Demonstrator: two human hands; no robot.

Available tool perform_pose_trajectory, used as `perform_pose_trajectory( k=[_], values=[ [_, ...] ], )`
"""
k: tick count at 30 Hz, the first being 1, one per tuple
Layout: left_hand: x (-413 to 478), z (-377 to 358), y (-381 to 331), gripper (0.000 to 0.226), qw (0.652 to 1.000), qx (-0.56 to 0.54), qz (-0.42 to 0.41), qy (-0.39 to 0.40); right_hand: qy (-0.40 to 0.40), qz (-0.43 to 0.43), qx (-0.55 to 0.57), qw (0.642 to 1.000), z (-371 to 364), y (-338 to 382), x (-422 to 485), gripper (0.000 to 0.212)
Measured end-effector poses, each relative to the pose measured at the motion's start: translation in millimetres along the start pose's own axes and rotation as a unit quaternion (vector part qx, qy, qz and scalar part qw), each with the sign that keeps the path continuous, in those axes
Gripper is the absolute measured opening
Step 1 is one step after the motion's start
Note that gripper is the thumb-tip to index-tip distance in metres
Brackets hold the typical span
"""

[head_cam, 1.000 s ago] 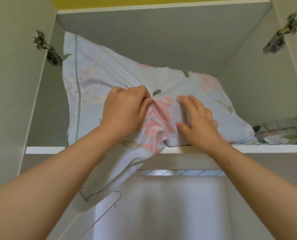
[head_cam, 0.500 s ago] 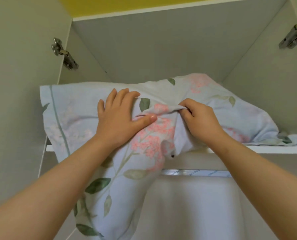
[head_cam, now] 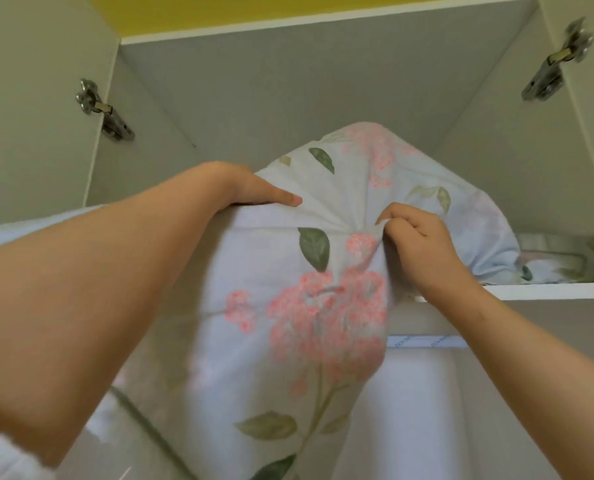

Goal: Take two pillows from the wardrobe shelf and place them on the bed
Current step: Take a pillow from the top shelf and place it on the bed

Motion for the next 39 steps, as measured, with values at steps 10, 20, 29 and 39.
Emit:
perform_pose_trajectory(
  k=[10, 20, 29, 39],
  values=[
    [-71, -40, 59, 0.063, 0.962, -0.25, 0.051, -0.093, -0.078, -0.134, -0.166, 0.974, -13, -11, -30, 0.053],
    [-101, -44, 55, 0.08, 0.936, -0.316, -0.019, -0.153, -0.17, -0.208, 0.064, 0.961, -7, -16, -48, 0.09],
    [-100, -53, 44, 0.072, 0.885, -0.411, -0.095, -0.197, -0.185, -0.224, 0.218, 0.932, 5, -27, -63, 0.099],
    [-137, -139, 100, 0.059, 0.837, -0.516, 0.002, -0.181, -0.209, -0.144, 0.132, 0.958, -2, -16, -114, 0.073]
  ],
)
Point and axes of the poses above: each hand's wrist, its own x-axis towards the middle knuckle, its own z-axis out of the back of the hand, y = z × x, the point moved 4 cm from there along x, towards the middle knuckle, and after that the axes turned 6 degrees about x, right-handed, at the moved point
